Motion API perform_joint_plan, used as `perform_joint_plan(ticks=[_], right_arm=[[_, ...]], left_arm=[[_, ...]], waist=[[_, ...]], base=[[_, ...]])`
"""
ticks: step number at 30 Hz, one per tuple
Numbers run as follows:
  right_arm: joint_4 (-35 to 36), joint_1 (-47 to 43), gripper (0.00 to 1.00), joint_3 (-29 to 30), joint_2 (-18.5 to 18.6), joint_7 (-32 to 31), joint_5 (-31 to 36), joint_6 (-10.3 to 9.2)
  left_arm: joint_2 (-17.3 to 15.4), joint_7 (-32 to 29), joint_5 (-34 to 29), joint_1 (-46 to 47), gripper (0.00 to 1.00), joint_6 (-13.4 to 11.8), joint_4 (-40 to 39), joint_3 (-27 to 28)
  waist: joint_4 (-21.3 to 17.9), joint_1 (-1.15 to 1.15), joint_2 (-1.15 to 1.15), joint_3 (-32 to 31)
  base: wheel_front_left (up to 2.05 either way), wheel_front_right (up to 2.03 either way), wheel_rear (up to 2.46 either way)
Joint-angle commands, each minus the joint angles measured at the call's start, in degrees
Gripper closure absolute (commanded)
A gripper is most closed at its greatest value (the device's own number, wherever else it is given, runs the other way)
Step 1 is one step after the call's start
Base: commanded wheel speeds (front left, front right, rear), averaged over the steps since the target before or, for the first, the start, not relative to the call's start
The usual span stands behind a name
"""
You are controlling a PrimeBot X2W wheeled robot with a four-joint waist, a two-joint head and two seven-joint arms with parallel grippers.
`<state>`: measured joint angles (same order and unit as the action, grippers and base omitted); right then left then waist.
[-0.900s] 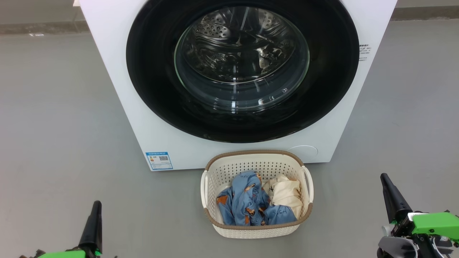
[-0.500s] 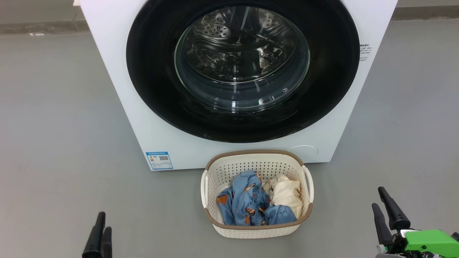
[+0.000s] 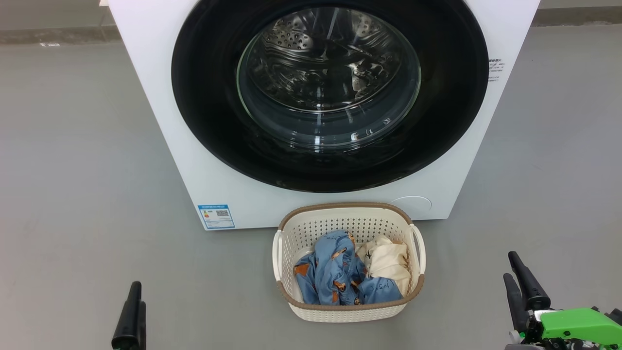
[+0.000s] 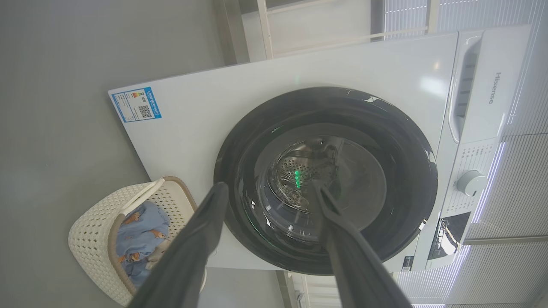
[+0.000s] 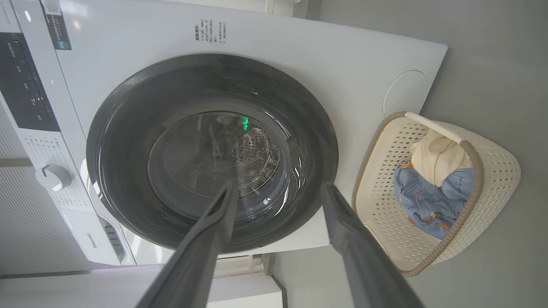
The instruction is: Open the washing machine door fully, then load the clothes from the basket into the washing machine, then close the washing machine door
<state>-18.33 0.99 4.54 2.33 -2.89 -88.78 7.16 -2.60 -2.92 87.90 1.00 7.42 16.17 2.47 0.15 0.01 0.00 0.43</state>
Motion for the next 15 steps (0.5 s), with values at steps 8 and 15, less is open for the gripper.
perform_joint_plan(ticks=[8,15], right_arm=[[1.5,3.7,0.0,-1.8,1.8,1.7,4.0,0.12],[1.5,4.5,0.0,-3.2,2.6,2.9,7.9,0.14]], left_arm=[[-1.5,1.8,-5.1,2.3,0.0,0.0,-2.8,-0.3],[-2.2,3.0,-9.8,2.5,0.0,0.0,-3.2,-0.9]], waist=[[0.0,0.0,0.0,0.1],[0.0,0.0,0.0,0.1]], base=[[0.0,0.0,0.0],[0.0,0.0,0.0]])
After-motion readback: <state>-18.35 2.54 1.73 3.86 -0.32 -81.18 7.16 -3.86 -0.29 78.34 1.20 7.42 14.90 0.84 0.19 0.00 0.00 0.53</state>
